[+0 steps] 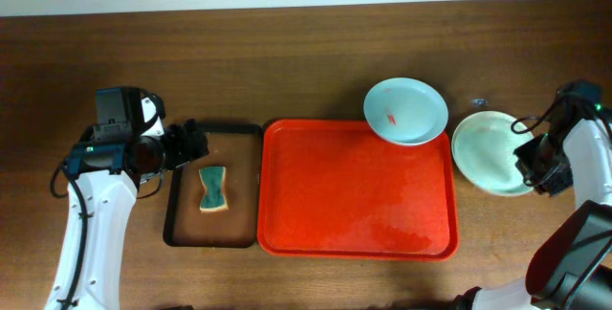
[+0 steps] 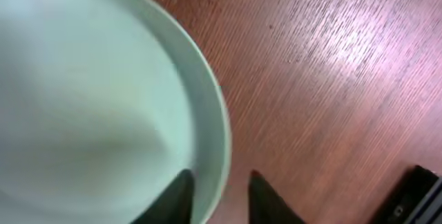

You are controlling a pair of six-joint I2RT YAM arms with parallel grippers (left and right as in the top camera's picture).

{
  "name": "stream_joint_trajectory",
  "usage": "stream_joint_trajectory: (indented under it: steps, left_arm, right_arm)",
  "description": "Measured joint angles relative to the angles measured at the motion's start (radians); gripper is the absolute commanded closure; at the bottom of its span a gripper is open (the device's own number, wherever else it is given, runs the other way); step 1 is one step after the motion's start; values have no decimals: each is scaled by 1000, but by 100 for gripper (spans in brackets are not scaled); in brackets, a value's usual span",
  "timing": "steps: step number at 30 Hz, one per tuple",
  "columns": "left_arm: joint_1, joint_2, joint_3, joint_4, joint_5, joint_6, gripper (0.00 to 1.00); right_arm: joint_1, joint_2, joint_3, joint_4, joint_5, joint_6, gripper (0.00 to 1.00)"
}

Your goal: Clean dirty plates on tray and stack at the side

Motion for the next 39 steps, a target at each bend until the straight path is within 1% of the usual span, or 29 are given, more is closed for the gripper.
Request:
stream_joint_trajectory:
  steps: [1,3,4,5,8,10,11,12,13,15,17,20,21,24,26,28,29,30,33,35,37,39]
  left_arm:
    - [0,0,0,1,0,0,1]
    - [0,0,0,0,0,0,1]
    - [0,0,0,0,0,0,1]
    - [0,0,0,0,0,0,1]
    - [0,0,0,1,0,0,1]
    - [0,0,0,0,0,0,1]
    - [0,0,0,1,0,0,1]
    - [0,0,0,1,0,0,1]
    - [0,0,0,0,0,0,1]
    - [0,0,0,-2,0,0,1]
    - [0,0,0,0,0,0,1]
    - [0,0,0,0,0,0,1]
    - [0,0,0,0,0,0,1]
    - [0,0,0,0,0,0,1]
    - [0,0,0,0,0,0,1]
    - [0,0,0,0,0,0,1]
    - [0,0,0,1,0,0,1]
    - [0,0,0,0,0,0,1]
    - [0,0,0,0,0,0,1]
    - [0,0,0,0,0,0,1]
    - [0,0,0,0,0,0,1]
    - [0,0,0,0,0,0,1]
  right_arm:
    - [0,0,-10,16,0,3,28]
    - [0,0,-18,36,-31,-68,28]
    - [0,0,-18,44,-89,-131,28]
    - [0,0,-8,37,-150,-163,28]
    - [29,0,60,37,-306,-212,28]
    - [169,1,78,85,-360,-222,28]
    - [248,13,103,72,-369,-221,29]
    - [284,31,130,66,-374,-219,29]
    - [322,90,223,-32,-372,-218,28]
    - [349,234,430,-164,-346,-216,30]
    - [351,318,492,-175,-329,-213,42]
    - [351,380,494,-153,-322,-207,58]
    - [351,389,494,-145,-322,-207,62]
    - [352,392,494,-126,-322,-207,64]
    - [356,393,465,-79,-322,-208,66]
    - [367,394,402,-28,-322,-206,79]
    - [371,394,367,-6,-319,-191,89]
    - [373,394,341,6,-315,-185,96]
    - [373,394,325,12,-320,-175,96]
    - [385,387,336,-40,-349,-191,96]
    - [441,355,339,-82,-354,-208,96]
    - [551,305,343,-127,-358,-220,96]
